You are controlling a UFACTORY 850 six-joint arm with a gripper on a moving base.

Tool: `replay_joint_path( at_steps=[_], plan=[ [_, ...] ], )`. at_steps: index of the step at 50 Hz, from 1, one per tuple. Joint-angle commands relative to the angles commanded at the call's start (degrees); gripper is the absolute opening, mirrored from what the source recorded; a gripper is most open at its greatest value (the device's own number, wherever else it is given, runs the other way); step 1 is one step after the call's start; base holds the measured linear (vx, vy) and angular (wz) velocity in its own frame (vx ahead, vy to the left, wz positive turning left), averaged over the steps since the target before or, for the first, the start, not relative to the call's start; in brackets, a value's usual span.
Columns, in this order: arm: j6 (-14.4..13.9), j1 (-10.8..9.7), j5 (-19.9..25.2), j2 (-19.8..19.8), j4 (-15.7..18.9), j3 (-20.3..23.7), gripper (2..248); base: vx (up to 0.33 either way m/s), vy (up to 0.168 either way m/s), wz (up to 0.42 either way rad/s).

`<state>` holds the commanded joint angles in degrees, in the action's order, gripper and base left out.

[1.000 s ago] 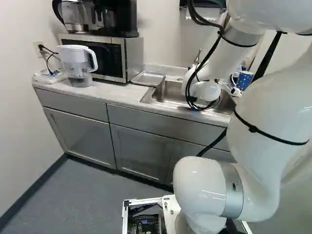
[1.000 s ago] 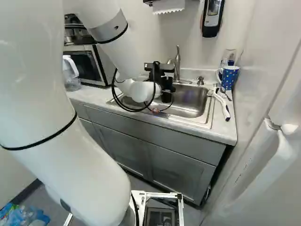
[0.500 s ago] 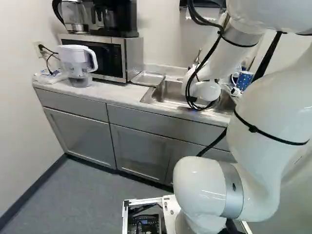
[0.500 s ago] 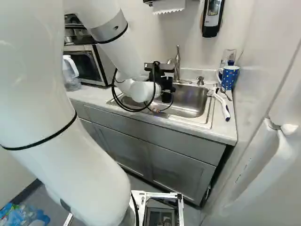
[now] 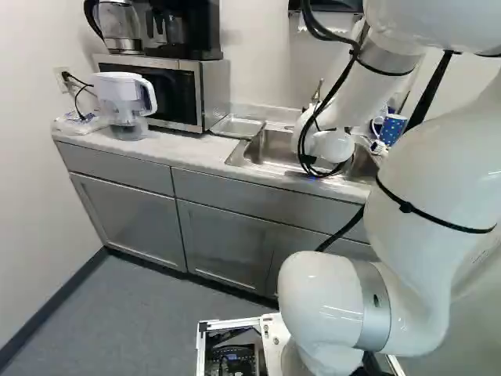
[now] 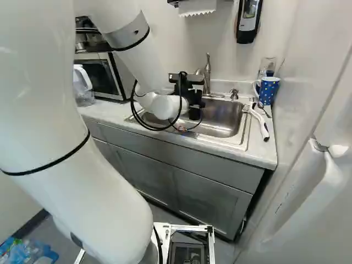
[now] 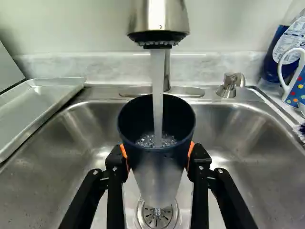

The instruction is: Rinse the cup and place it in the tray

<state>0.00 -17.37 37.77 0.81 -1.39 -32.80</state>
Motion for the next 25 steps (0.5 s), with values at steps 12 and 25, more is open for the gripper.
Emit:
replay_joint_path(
  at_steps=[12, 25],
  plan=[
    [0.0, 0.0, 0.0, 0.0, 0.0, 0.0, 125, 0.0, 0.0, 0.0],
    [0.0, 0.0, 0.0, 0.0, 0.0, 0.0, 125, 0.0, 0.0, 0.0]
  ],
)
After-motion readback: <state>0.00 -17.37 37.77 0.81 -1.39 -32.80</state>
